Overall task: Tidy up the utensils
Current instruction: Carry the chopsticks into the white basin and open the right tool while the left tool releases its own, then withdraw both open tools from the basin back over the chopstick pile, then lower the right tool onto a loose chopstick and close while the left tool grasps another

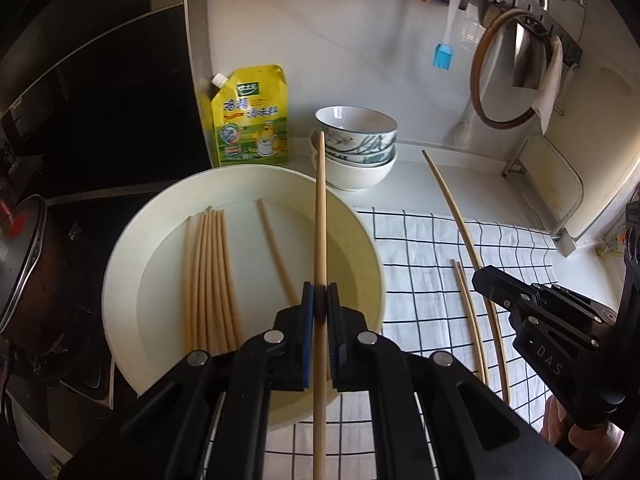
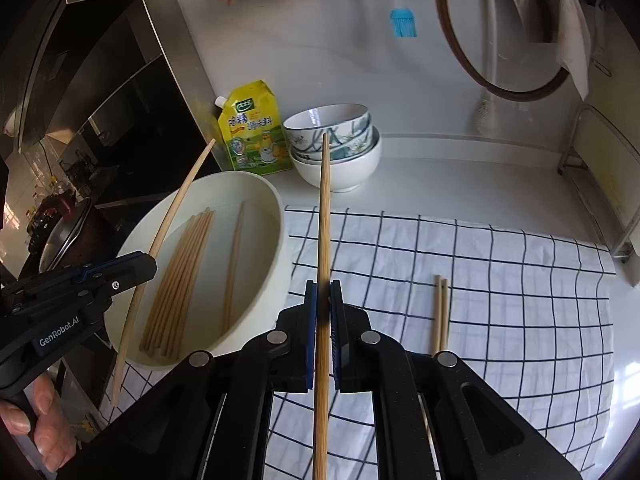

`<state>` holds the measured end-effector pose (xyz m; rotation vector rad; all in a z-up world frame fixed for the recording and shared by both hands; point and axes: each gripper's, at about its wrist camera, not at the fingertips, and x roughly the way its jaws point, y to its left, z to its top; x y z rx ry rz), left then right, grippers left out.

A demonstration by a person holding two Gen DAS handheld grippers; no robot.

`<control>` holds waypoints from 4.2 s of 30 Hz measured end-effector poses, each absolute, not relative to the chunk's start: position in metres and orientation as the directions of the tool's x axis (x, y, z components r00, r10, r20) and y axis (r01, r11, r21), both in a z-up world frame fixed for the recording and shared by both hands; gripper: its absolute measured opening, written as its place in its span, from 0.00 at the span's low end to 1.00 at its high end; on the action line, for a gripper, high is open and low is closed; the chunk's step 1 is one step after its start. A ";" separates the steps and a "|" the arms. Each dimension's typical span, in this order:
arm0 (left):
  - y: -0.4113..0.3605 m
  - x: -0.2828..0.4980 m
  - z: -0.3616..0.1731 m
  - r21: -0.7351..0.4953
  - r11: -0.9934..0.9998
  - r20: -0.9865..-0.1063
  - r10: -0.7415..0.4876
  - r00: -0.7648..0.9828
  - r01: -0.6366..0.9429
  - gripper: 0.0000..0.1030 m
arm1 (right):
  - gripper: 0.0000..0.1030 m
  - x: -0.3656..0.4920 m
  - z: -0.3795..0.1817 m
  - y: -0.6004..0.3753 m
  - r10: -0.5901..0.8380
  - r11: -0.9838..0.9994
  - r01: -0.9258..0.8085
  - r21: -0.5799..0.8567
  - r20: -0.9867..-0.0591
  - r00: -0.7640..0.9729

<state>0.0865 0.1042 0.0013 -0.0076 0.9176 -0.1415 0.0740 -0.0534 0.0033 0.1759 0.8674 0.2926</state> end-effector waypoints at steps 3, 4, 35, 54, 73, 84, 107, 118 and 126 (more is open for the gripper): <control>0.128 0.090 -0.001 -0.069 0.995 -0.791 -0.102 0.604 0.078 0.07 | 0.06 0.085 0.007 -0.030 0.348 0.938 -0.220 0.270 -0.719 0.602; 0.135 0.091 -0.002 -0.069 0.996 -0.791 -0.093 0.605 0.064 0.07 | 0.06 0.088 0.008 -0.021 0.358 0.934 -0.233 0.271 -0.717 0.599; 0.210 0.154 -0.082 -0.099 0.993 -0.874 -0.054 0.483 -0.068 0.07 | 0.07 0.170 -0.059 0.077 0.392 0.917 -0.239 0.319 -0.826 0.406; 0.211 0.127 -0.057 -0.096 0.991 -0.843 -0.029 0.536 -0.096 0.60 | 0.15 0.117 -0.027 0.026 0.322 0.947 -0.177 0.269 -0.788 0.525; 0.081 0.079 -0.030 -0.147 0.988 -0.812 -0.145 0.566 0.042 0.68 | 0.23 0.029 -0.060 -0.137 0.174 0.975 0.026 0.219 -0.834 0.523; 0.014 0.041 -0.041 -0.075 0.996 -0.831 -0.087 0.549 0.044 0.68 | 0.26 0.013 -0.089 -0.176 0.251 0.964 -0.046 0.264 -0.829 0.500; -0.001 0.046 -0.077 -0.071 0.987 -0.840 -0.136 0.525 0.142 0.70 | 0.26 0.010 -0.124 -0.145 0.250 0.964 -0.043 0.263 -0.839 0.484; 0.004 0.046 -0.088 -0.081 0.987 -0.854 -0.140 0.501 0.138 0.70 | 0.26 0.005 -0.124 -0.131 0.170 0.985 -0.051 0.168 -0.842 0.511; 0.002 0.044 -0.093 -0.082 0.988 -0.860 -0.138 0.491 0.133 0.70 | 0.25 0.006 -0.126 -0.120 0.146 0.989 -0.077 0.124 -0.847 0.510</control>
